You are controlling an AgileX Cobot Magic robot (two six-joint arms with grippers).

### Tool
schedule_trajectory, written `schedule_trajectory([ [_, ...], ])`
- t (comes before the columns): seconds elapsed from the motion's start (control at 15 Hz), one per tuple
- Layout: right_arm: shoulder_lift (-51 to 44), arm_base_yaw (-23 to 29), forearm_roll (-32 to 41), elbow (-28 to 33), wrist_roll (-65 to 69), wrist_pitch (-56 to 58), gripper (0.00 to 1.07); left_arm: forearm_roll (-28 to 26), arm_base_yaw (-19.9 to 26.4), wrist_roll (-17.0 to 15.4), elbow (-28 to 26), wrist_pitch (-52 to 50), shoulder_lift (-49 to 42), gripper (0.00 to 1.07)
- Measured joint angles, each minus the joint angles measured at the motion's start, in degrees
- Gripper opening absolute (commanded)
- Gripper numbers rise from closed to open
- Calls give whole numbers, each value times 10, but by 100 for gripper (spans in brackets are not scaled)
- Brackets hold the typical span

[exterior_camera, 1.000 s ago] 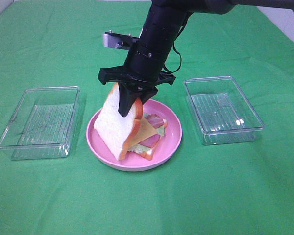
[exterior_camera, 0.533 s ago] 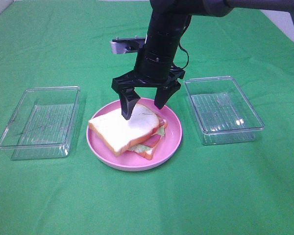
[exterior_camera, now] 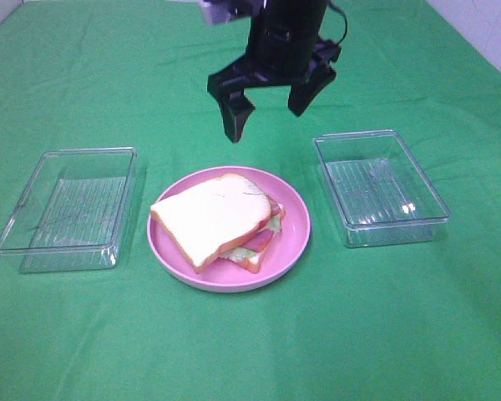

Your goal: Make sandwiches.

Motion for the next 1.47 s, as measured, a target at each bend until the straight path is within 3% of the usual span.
schedule_trajectory([
  [0.27, -120, 0, -33, 0, 21, 2, 94, 0, 0, 0, 0, 0, 0, 101],
  [0.4, -175, 0, -40, 30, 37, 2, 94, 0, 0, 0, 0, 0, 0, 101],
  [0.6, -262, 0, -59, 133, 49, 2, 94, 0, 0, 0, 0, 0, 0, 101],
  [0.73, -327, 0, -77, 238, 73, 2, 94, 0, 0, 0, 0, 0, 0, 101],
  [0.8, -406, 0, -86, 339, 94, 1, 94, 0, 0, 0, 0, 0, 0, 101],
  [0.93, -492, 0, -86, 448, 109, 1, 94, 0, 0, 0, 0, 0, 0, 101],
  [1.27, -659, -1, -91, 623, 128, 3, 94, 0, 0, 0, 0, 0, 0, 101],
  [1.33, -694, -12, -85, 651, 134, 3, 94, 0, 0, 0, 0, 0, 0, 101],
  [1.47, -768, -88, -70, 698, 136, 3, 94, 0, 0, 0, 0, 0, 0, 101],
])
